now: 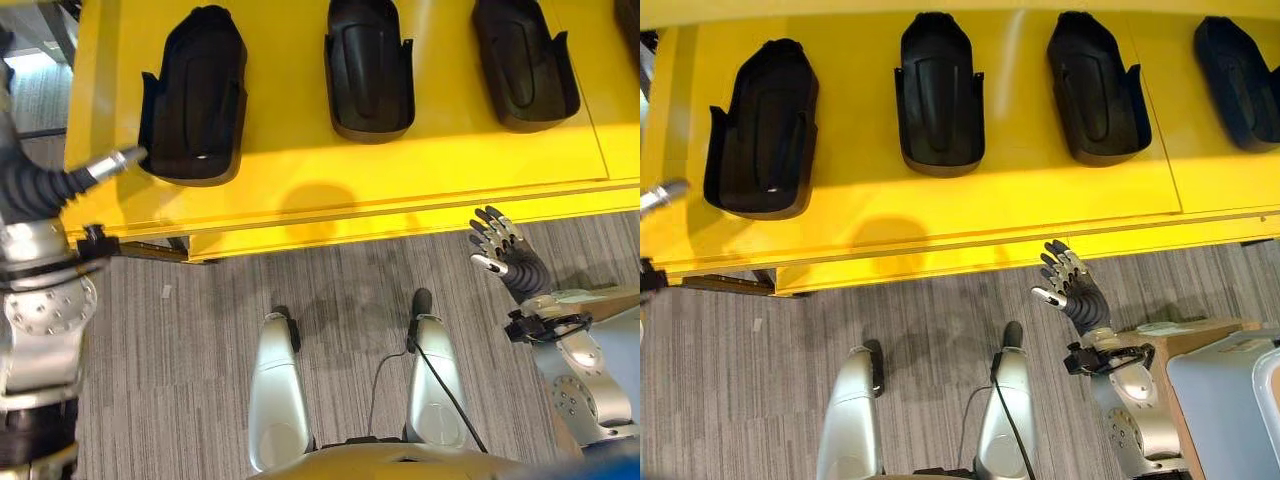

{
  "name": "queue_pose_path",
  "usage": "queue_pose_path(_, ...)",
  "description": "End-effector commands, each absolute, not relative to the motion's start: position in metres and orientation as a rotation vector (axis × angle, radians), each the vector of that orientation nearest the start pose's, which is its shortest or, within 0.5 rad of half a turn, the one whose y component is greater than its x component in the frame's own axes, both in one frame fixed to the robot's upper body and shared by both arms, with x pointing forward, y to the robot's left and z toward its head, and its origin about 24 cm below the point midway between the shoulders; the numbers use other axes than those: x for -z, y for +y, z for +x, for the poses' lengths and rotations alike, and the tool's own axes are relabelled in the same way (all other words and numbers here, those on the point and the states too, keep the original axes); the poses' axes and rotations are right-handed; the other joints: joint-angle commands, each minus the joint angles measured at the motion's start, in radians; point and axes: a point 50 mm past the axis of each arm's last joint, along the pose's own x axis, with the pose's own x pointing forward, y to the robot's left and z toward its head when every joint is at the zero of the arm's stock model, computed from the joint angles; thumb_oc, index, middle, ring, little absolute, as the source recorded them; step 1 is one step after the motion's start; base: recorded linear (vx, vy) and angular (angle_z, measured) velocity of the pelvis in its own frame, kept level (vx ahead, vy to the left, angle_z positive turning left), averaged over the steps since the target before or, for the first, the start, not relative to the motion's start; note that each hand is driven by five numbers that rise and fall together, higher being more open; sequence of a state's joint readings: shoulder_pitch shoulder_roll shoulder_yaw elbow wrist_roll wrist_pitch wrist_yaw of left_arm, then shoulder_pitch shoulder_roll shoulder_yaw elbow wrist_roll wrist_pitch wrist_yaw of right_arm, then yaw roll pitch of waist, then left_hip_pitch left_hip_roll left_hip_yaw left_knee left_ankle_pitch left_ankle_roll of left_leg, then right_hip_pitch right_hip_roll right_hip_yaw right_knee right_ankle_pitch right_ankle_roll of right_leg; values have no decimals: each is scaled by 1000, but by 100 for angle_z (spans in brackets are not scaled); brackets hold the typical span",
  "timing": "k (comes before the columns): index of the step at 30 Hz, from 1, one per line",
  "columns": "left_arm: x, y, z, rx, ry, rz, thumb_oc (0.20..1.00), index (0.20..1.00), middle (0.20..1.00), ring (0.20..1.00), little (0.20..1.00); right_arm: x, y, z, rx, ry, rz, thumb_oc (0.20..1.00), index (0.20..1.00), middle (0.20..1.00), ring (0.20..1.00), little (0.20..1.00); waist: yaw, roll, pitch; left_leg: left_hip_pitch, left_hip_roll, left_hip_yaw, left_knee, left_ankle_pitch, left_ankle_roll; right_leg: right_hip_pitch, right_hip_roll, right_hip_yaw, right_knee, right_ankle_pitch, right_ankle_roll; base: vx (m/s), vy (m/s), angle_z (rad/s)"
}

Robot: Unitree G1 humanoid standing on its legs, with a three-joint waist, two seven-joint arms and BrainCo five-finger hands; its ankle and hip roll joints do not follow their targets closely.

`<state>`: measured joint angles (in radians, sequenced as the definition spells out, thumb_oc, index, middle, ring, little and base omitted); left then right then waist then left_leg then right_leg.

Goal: Move parts from the plastic box to the shelf.

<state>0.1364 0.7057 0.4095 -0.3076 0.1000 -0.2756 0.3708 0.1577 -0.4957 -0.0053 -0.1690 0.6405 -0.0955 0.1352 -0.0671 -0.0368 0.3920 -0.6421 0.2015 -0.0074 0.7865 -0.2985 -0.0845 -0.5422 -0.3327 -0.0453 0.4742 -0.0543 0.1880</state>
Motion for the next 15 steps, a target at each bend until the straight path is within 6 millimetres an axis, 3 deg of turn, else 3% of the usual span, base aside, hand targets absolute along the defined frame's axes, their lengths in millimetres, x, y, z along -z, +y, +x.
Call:
queue_pose_path(1, -204, 286, 191, -448, -724, 934, 1000, 1000, 1000, 1000, 1000, -104, -237, 220, -166, -227, 68, 1000, 1000, 1000, 1000, 1000, -10, -3, -48, 36, -31, 13, -86, 53, 18, 28, -16, 0, 168, -146, -56, 0, 0, 0)
queue_pose_path(5, -176, 282, 196, -349, -582, 1032, 1000, 1000, 1000, 1000, 1000, -108, -241, 218, -145, -244, 58, 1000, 1000, 1000, 1000, 1000, -9, -5, -45, 34, -33, 9, -95, 60, 20, 28, -19, -7, 166, -146, -56, -20, -12, 5)
queue_pose_path(8, -166, 280, 198, -312, -541, 1072, 1000, 1000, 1000, 1000, 1000, -107, -242, 217, -137, -241, 55, 1000, 1000, 1000, 1000, 1000, -9, -5, -44, 32, -33, 8, -94, 63, 20, 24, -17, -9, 169, -147, -57, 0, 0, 0)
queue_pose_path(10, -145, 274, 204, -247, -466, 1066, 1000, 1000, 1000, 1000, 1000, -109, -241, 216, -132, -259, 54, 1000, 1000, 1000, 1000, 1000, -13, -9, -39, 26, -29, 6, -88, 64, 23, 20, -14, -11, 176, -151, -58, 0, 0, 0)
queue_pose_path(15, -119, 267, 211, -135, -368, 1085, 1000, 1000, 1000, 1000, 1000, -113, -238, 217, -135, -291, 49, 1000, 1000, 1000, 1000, 1000, -17, -14, -33, 26, -27, 5, -92, 66, 25, 19, -10, -8, 177, -150, -58, 0, 0, 0)
